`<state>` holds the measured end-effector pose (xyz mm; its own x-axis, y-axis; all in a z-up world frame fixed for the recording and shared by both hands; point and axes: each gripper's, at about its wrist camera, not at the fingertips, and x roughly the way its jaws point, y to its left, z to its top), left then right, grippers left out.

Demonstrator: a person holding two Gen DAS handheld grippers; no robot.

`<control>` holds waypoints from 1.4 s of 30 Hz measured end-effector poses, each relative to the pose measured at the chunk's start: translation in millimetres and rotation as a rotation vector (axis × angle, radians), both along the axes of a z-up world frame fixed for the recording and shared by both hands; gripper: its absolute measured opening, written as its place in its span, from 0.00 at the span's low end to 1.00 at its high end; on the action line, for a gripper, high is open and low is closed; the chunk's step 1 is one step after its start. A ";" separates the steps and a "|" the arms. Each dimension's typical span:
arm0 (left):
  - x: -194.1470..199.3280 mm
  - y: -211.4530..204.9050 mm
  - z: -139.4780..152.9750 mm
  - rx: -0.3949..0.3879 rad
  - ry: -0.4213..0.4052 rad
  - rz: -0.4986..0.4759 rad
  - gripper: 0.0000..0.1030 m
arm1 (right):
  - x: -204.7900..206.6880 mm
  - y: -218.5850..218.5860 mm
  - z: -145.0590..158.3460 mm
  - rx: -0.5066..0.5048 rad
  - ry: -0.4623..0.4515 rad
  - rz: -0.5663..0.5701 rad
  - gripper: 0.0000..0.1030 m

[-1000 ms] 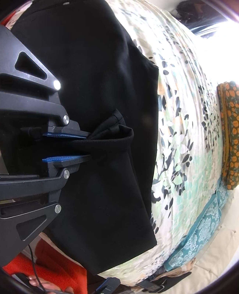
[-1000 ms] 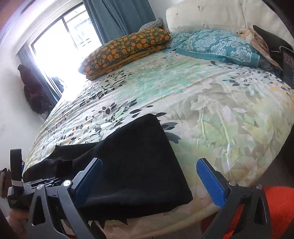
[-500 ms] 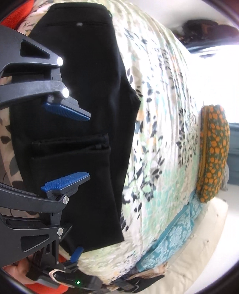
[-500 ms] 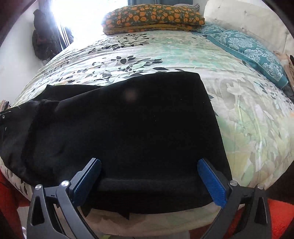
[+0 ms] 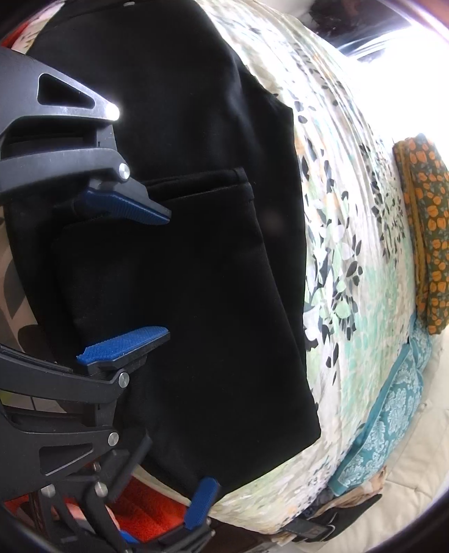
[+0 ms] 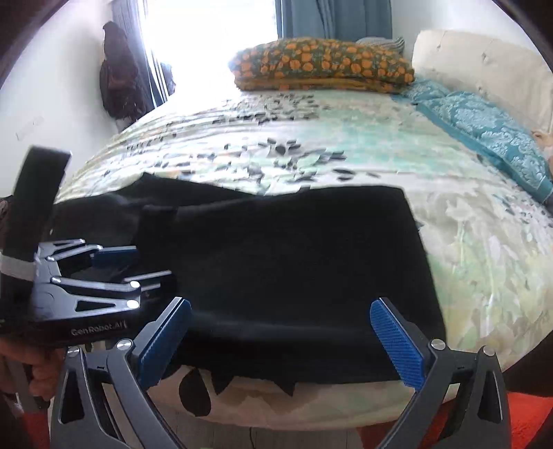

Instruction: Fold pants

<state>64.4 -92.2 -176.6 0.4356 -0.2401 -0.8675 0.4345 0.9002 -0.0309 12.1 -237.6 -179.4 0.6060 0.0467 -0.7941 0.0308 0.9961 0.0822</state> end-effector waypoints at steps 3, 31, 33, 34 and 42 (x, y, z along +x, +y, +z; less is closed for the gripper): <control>-2.4 -3.2 -0.4 0.024 -0.012 -0.018 0.64 | 7.4 8.1 -21.0 -0.028 0.082 0.017 1.00; 30.5 422.0 70.1 -0.447 0.021 0.850 0.78 | -15.5 8.9 30.4 -0.016 -0.146 -0.051 1.00; 36.6 441.9 47.2 -0.451 0.111 0.848 0.78 | -14.6 12.5 29.6 -0.029 -0.144 -0.044 1.00; 37.6 443.7 37.2 -0.452 0.140 0.831 0.78 | -14.0 14.8 29.3 -0.037 -0.143 -0.039 1.00; 58.6 405.5 -27.4 -0.408 0.313 0.665 0.82 | -15.0 41.2 23.9 -0.080 -0.123 0.038 1.00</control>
